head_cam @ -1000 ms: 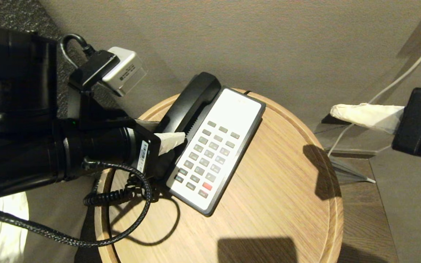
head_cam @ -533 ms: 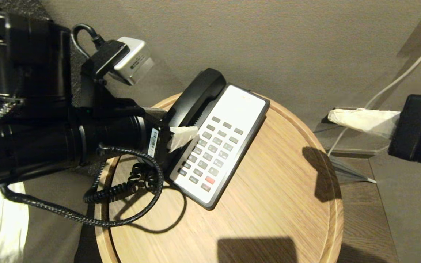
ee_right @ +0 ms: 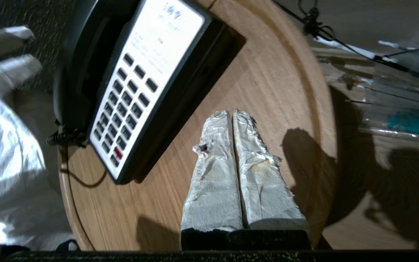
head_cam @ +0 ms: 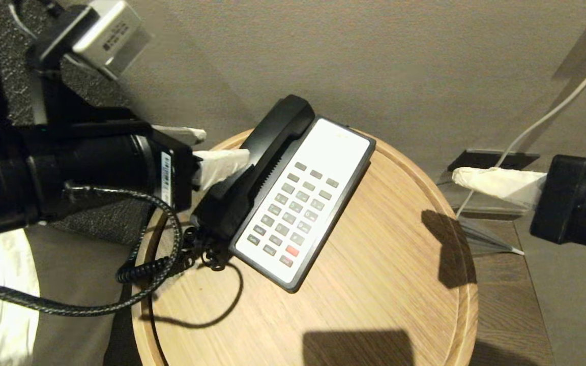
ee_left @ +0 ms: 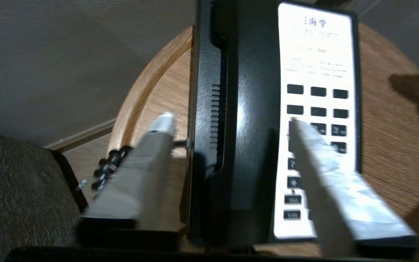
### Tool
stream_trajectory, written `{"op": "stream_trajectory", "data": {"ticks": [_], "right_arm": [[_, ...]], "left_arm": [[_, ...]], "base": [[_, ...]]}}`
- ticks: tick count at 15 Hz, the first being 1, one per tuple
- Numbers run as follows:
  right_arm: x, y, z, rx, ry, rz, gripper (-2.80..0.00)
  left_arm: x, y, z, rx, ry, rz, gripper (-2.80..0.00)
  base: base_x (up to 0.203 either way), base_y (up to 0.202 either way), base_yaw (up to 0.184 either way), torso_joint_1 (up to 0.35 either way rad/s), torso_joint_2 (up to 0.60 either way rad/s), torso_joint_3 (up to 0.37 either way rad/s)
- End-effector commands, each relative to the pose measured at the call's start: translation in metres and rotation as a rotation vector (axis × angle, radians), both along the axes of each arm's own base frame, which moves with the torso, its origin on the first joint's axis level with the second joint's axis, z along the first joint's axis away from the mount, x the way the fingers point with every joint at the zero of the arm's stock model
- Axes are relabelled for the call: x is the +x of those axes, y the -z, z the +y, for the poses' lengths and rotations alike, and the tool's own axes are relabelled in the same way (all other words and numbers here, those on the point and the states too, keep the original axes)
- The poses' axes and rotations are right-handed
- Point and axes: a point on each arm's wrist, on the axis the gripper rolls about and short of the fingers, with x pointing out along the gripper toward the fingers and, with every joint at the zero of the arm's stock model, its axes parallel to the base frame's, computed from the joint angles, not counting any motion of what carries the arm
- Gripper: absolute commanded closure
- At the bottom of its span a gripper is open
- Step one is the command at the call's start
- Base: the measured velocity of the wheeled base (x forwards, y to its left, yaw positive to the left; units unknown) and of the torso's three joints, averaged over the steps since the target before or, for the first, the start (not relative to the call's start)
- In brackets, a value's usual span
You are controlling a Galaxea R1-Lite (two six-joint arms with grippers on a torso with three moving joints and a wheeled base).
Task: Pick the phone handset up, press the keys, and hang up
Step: Put the handset back, then end the call using the dial pad
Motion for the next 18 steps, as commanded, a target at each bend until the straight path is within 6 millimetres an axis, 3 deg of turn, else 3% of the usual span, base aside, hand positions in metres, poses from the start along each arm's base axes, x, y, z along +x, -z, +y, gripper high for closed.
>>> {"op": "stream_trajectory", "data": {"ticks": [1, 6, 11, 14, 18], "right_arm": [[-0.001, 0.001, 0.008, 0.001, -0.063, 0.004, 0.00], [-0.003, -0.001, 0.054, 0.068, -0.285, 0.007, 0.00], [0.019, 0.021, 0.103, 0.020, -0.327, 0.080, 0.00], [0.028, 0.038, 0.116, -0.034, -0.312, 0.114, 0.00], [0.030, 0.044, 0.121, -0.045, -0.325, 0.133, 0.00]], "left_arm": [[-0.027, -0.014, 0.024, -0.081, -0.008, -0.048, 0.00], [-0.082, -0.018, 0.074, -0.327, -0.083, -0.057, 0.00], [-0.132, 0.002, 0.120, -0.598, -0.114, -0.034, 0.00], [-0.152, 0.010, 0.135, -0.665, -0.073, -0.058, 0.00], [-0.157, 0.018, 0.137, -0.697, -0.068, -0.036, 0.00]], "base": [[0.000, 0.000, 0.000, 0.000, 0.00, 0.000], [0.000, 0.000, 0.000, 0.000, 0.00, 0.000], [0.000, 0.000, 0.000, 0.000, 0.00, 0.000], [0.000, 0.000, 0.000, 0.000, 0.00, 0.000], [0.000, 0.000, 0.000, 0.000, 0.00, 0.000]]}}
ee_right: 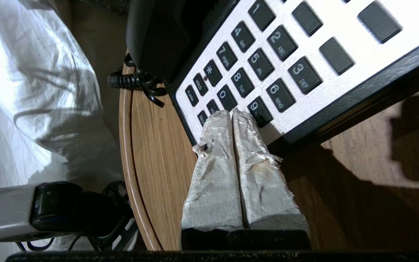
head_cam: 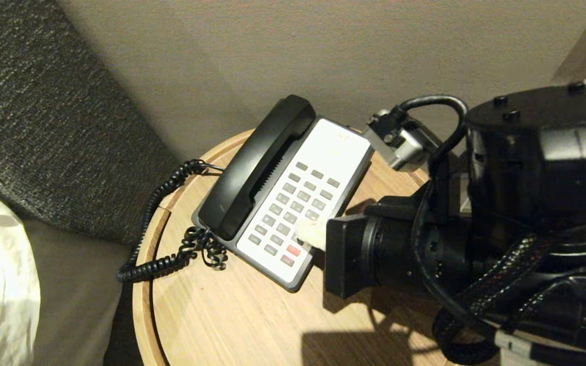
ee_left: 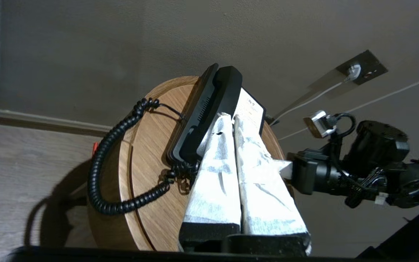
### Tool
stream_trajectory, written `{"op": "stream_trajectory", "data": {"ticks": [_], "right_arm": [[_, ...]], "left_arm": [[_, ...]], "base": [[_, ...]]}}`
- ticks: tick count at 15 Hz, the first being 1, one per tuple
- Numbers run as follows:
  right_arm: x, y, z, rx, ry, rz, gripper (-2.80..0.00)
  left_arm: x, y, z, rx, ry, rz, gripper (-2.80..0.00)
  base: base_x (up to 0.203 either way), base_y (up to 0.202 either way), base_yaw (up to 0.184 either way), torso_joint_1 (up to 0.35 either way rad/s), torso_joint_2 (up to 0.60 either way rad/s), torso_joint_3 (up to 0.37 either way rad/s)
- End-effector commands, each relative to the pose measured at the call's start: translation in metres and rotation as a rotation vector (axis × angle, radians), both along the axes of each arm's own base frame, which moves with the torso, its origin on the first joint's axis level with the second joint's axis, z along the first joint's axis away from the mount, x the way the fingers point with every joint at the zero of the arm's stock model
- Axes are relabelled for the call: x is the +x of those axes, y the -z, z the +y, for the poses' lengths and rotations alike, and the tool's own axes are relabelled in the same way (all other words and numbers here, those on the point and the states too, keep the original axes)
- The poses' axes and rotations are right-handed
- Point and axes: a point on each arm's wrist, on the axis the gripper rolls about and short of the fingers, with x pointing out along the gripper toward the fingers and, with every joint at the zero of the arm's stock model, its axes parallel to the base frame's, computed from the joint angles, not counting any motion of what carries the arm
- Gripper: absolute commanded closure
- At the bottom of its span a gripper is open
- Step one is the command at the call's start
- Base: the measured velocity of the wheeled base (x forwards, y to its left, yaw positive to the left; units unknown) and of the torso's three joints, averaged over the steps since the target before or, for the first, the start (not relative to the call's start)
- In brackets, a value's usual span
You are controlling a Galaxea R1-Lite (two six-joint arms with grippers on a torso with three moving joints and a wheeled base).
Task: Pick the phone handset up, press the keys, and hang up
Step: End the call using the dial pad
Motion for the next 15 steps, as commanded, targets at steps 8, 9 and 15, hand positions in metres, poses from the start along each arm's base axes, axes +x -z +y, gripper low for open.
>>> {"op": "stream_trajectory", "data": {"ticks": [8, 9, 15], "right_arm": [[-0.003, 0.005, -0.001, -0.016, -0.033, 0.085, 0.00], [-0.003, 0.006, -0.001, -0.026, -0.035, 0.091, 0.00], [-0.001, 0.009, 0.004, -0.024, -0.052, 0.117, 0.00]], "left_arm": [[-0.006, 0.012, 0.004, -0.015, -0.001, 0.008, 0.00], [-0.006, 0.012, 0.004, -0.018, 0.000, 0.011, 0.00], [-0.006, 0.017, 0.004, -0.017, 0.003, 0.023, 0.00]], "base": [[0.000, 0.000, 0.000, 0.000, 0.00, 0.000], [0.000, 0.000, 0.000, 0.000, 0.00, 0.000], [0.000, 0.000, 0.000, 0.000, 0.00, 0.000]]}}
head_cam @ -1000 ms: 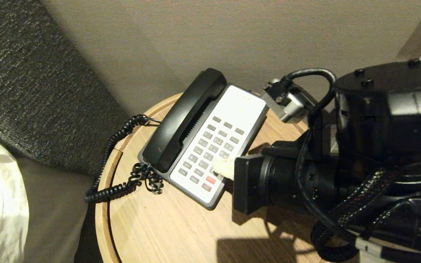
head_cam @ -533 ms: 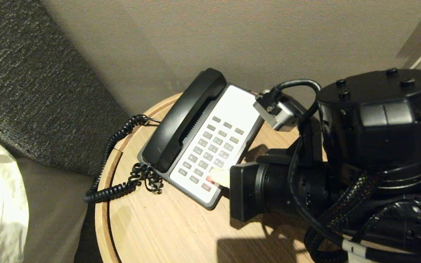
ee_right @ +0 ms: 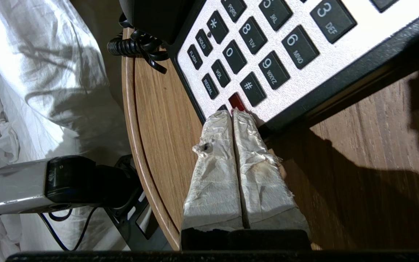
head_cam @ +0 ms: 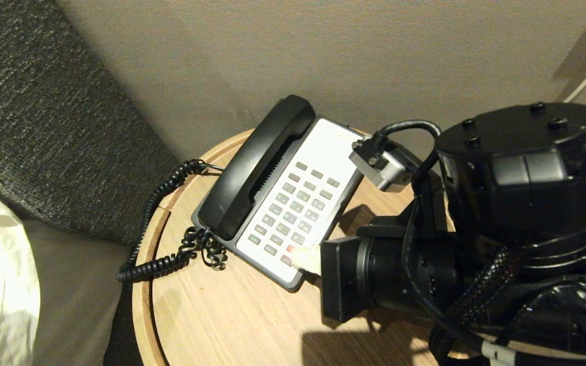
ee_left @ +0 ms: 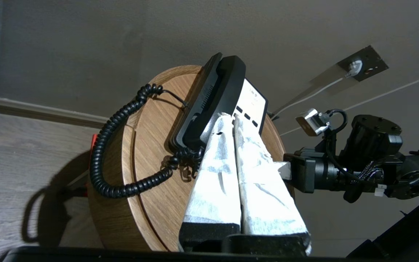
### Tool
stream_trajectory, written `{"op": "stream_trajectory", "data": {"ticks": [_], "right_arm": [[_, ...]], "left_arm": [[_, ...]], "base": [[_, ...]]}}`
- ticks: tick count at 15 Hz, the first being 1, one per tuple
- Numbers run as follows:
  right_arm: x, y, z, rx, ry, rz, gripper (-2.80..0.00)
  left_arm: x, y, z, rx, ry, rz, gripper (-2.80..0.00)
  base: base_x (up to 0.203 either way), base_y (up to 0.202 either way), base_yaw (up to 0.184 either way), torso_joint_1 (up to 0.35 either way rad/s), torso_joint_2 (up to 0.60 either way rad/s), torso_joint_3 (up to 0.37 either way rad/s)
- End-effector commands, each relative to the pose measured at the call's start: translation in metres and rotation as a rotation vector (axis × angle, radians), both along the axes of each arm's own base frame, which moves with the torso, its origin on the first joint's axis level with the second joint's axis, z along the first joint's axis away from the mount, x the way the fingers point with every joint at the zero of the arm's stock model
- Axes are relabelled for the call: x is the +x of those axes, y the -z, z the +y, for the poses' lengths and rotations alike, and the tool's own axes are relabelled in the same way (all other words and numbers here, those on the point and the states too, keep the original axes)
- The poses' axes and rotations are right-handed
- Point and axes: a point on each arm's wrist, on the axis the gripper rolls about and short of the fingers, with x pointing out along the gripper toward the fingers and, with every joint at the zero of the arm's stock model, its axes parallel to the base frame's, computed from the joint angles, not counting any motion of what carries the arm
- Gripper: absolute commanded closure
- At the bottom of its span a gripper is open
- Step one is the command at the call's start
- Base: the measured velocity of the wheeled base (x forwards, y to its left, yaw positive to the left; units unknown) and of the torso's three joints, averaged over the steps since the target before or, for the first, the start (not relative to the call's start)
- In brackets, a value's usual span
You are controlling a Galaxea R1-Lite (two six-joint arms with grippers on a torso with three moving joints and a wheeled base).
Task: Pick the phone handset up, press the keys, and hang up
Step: End the call using the dial pad
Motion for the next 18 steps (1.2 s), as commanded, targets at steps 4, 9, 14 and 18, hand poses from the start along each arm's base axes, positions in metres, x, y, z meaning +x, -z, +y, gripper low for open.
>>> {"op": "stream_trajectory", "data": {"ticks": [4, 9, 14, 18], "right_arm": [[0.0021, 0.0026, 0.0041, -0.004, 0.001, 0.005, 0.00], [0.0036, 0.0057, 0.0068, -0.013, 0.001, 0.008, 0.00], [0.0040, 0.0106, 0.0073, -0.032, 0.002, 0.010, 0.00], [0.0028, 0.0053, 0.0050, -0.017, 0.004, -0.001, 0.00]], "left_arm": [[-0.0006, 0.0020, 0.0004, -0.002, 0.003, 0.002, 0.00], [-0.0006, 0.0048, 0.0004, 0.001, 0.003, 0.007, 0.00], [-0.0010, 0.0064, 0.0006, 0.002, 0.003, 0.009, 0.00], [-0.0021, 0.0104, 0.0015, 0.003, 0.004, 0.011, 0.00]], "base": [[0.000, 0.000, 0.000, 0.000, 0.00, 0.000], [0.000, 0.000, 0.000, 0.000, 0.00, 0.000], [0.000, 0.000, 0.000, 0.000, 0.00, 0.000], [0.000, 0.000, 0.000, 0.000, 0.00, 0.000]]}}
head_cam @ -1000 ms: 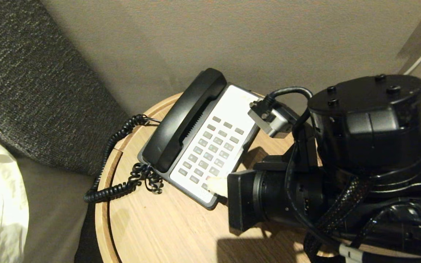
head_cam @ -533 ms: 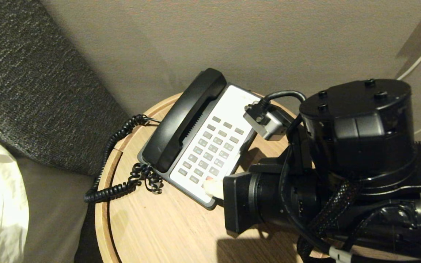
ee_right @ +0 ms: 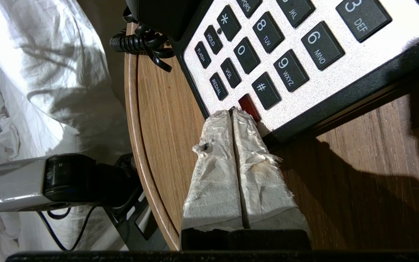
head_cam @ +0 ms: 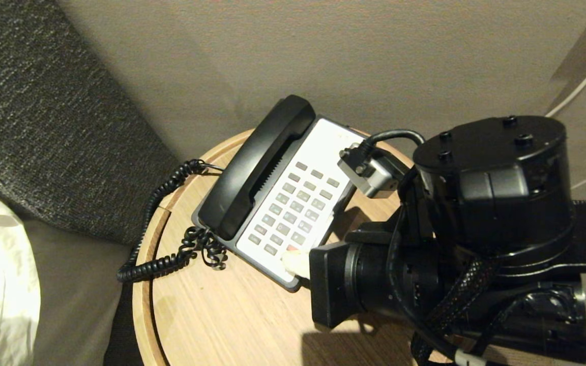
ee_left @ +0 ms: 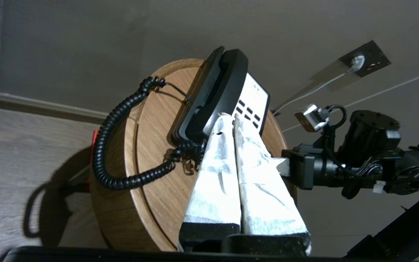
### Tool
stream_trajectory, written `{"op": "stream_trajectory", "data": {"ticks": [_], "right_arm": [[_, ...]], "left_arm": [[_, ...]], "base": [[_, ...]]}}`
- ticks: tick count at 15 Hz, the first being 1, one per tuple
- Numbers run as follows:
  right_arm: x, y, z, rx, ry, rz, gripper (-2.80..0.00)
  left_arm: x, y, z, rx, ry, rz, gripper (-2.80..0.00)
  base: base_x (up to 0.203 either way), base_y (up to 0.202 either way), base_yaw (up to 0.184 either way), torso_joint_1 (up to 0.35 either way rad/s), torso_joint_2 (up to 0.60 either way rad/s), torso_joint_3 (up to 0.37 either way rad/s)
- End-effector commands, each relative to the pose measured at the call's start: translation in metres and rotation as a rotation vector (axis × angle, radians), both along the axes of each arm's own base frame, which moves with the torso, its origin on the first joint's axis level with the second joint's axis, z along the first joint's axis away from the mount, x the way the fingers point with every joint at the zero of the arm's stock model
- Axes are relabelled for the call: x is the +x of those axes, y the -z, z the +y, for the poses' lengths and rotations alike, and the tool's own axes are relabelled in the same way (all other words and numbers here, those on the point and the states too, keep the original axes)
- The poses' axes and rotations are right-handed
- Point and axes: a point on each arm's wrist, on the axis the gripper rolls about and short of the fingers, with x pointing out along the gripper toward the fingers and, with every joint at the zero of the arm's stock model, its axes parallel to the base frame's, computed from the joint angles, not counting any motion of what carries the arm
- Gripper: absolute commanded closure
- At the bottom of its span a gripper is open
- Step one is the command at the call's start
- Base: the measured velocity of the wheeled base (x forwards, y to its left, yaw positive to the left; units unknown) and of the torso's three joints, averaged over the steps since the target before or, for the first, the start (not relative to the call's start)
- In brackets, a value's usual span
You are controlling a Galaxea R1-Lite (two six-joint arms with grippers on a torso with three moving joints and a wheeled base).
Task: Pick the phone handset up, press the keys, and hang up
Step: End the call using the dial pad
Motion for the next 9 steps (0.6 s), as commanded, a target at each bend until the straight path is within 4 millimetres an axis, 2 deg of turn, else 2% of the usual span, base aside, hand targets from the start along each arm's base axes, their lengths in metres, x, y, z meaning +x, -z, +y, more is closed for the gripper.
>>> {"op": "stream_trajectory", "data": {"ticks": [1, 5, 9], "right_arm": [[0.001, 0.002, 0.003, -0.002, 0.002, 0.004, 0.00], [-0.002, -0.016, -0.003, 0.057, 0.006, -0.014, 0.00], [-0.004, -0.019, -0.006, 0.073, 0.006, -0.008, 0.00]], "left_arm": [[0.000, 0.004, 0.000, 0.001, -0.001, 0.007, 0.00], [0.002, 0.018, -0.001, 0.023, -0.003, 0.038, 0.00], [0.003, 0.025, -0.002, 0.034, -0.032, 0.055, 0.00]], "base": [[0.000, 0.000, 0.000, 0.000, 0.00, 0.000], [0.000, 0.000, 0.000, 0.000, 0.00, 0.000], [0.000, 0.000, 0.000, 0.000, 0.00, 0.000]]}}
